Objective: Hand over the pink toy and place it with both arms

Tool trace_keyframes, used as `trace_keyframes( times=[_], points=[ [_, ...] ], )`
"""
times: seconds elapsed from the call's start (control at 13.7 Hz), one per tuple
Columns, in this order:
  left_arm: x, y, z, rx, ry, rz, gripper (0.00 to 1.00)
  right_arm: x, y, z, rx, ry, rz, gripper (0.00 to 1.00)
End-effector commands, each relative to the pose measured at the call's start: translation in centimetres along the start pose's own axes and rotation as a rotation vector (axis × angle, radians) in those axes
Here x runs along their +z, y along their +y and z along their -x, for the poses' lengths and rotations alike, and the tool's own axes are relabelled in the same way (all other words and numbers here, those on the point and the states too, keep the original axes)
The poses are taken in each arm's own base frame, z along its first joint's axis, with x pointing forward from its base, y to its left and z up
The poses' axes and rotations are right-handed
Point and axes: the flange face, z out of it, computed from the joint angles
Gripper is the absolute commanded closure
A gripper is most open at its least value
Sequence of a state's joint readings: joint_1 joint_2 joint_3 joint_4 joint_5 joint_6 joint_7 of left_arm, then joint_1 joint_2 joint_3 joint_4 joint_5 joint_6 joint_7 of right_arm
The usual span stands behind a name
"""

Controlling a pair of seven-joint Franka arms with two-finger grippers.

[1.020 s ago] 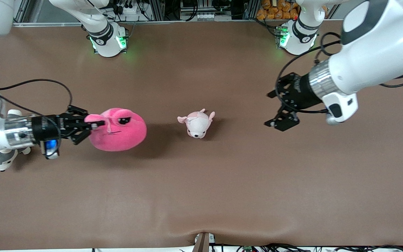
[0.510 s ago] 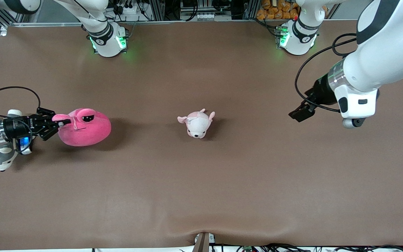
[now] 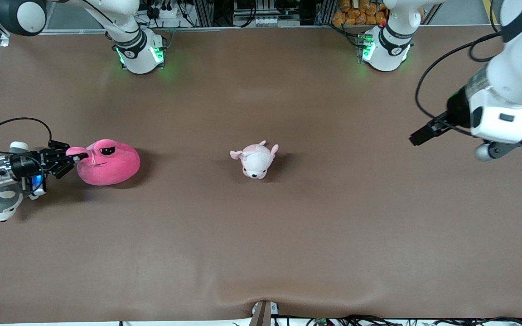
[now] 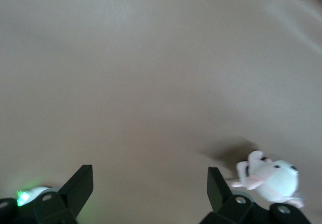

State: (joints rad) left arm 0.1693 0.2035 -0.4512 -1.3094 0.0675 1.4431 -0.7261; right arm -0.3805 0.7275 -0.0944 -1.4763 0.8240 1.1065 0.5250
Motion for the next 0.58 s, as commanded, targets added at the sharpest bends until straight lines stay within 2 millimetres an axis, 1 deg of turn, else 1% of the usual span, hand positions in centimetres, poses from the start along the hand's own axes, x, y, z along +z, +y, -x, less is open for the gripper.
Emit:
trace_keyframes(
  times=[0.0,0.07,0.15,0.22,0.29,0.51],
  points=[
    [-1.0,-3.4,0.1,0.111,0.018,-0.035,0.00,1.0,0.9,-0.9,0.031,-0.010,0.023,1.00],
    [-1.2,-4.0,0.8,0.132,0.022,-0.042,0.00,0.9,1.0,-1.2,0.035,-0.001,0.016,1.00],
    [-1.1,-5.1,0.7,0.134,0.019,-0.050,0.00,1.0,0.9,-1.2,0.030,0.006,0.023,0.98],
    [-1.1,-6.0,0.8,0.148,0.016,-0.057,0.00,1.0,1.0,-1.1,0.023,0.017,0.041,0.42],
    [-0.9,-7.0,0.8,0.151,0.011,-0.064,0.00,0.8,0.9,-0.9,0.022,0.031,0.045,0.00],
    [-0.9,-10.8,0.8,0.271,-0.005,-0.065,0.00,0.5,0.4,-0.6,0.027,0.087,0.068,0.00]
  ],
)
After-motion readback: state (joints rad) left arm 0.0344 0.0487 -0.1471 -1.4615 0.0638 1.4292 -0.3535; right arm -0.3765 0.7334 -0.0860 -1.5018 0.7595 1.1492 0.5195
